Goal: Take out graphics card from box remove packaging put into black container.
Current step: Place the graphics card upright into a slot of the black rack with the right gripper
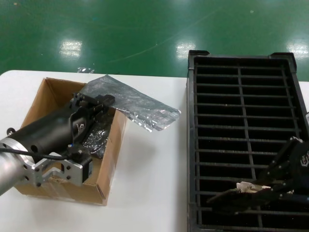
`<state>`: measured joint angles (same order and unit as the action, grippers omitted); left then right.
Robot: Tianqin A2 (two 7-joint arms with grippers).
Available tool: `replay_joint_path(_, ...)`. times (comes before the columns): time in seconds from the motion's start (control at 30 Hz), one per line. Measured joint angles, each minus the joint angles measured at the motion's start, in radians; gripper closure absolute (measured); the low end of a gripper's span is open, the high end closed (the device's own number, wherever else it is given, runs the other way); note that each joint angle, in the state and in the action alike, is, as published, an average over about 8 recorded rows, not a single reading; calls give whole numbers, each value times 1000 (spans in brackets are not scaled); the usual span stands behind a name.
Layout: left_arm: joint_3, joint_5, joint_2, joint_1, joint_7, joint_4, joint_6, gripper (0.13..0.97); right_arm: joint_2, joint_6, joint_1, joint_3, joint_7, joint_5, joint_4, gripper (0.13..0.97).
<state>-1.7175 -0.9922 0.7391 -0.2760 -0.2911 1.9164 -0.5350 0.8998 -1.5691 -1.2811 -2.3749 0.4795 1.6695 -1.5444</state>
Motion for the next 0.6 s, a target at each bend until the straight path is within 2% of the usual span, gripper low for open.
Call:
replay_joint_path(0.2,0,0,0,0,0,0,0,959,-26,0,-37,-54,1,-20,39,907)
replay_joint_path(0.6,0,0,0,0,0,0,0,959,-74,0,-38,-66,-28,-109,70,907)
